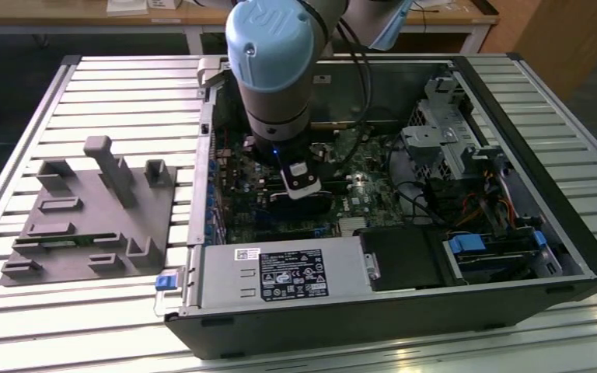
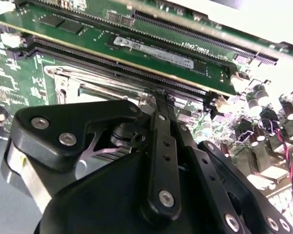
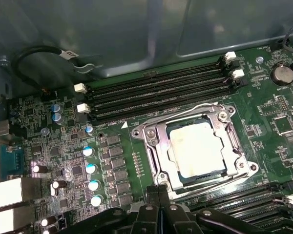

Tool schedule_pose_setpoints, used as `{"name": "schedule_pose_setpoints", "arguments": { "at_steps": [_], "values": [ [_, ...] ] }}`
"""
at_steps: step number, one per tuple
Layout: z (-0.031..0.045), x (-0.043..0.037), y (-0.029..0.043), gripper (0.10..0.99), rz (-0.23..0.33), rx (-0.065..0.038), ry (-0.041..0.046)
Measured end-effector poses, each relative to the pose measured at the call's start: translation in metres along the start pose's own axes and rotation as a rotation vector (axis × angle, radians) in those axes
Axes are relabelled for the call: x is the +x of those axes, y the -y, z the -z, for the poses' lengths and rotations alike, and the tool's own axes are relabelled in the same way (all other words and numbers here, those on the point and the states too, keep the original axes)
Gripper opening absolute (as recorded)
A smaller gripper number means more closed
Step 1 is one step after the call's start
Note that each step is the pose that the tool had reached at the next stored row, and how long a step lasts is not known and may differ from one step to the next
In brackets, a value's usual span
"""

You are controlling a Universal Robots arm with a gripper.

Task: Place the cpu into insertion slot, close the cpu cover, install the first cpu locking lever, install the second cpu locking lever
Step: 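Install the second cpu locking lever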

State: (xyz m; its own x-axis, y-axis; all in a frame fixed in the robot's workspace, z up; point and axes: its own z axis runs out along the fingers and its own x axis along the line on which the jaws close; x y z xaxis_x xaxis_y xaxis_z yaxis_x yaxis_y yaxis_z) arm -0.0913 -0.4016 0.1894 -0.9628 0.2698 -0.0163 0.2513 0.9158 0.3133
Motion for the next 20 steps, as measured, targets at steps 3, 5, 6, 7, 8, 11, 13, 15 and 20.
{"name": "schedule_pose_setpoints", "arguments": {
  "at_steps": [3,5,6,7,8,11,13,15,20],
  "values": [
    [0.0076,-0.0001,-0.0024,0.106,0.0,0.0,-0.0002],
    [0.0132,-0.0002,-0.0043,0.106,0.0,0.0,-0.0001],
    [0.016,-0.0003,-0.0052,0.106,0.0,0.0,-0.0002],
    [0.0183,-0.0005,-0.006,0.106,0.0,0.0,-0.0002],
    [0.0198,-0.0007,-0.0066,0.106,0.0,0.0,-0.0002],
    [0.022,-0.0036,-0.0082,0.106,0.0,0.002,-0.0004],
    [0.0226,-0.0081,-0.0097,0.106,-0.001,0.007,-0.0017],
    [0.0229,-0.0131,-0.0112,0.106,-0.002,0.016,-0.0025],
    [0.0222,-0.0219,-0.0143,0.106,-0.002,0.048,0.0022]
  ]
}}
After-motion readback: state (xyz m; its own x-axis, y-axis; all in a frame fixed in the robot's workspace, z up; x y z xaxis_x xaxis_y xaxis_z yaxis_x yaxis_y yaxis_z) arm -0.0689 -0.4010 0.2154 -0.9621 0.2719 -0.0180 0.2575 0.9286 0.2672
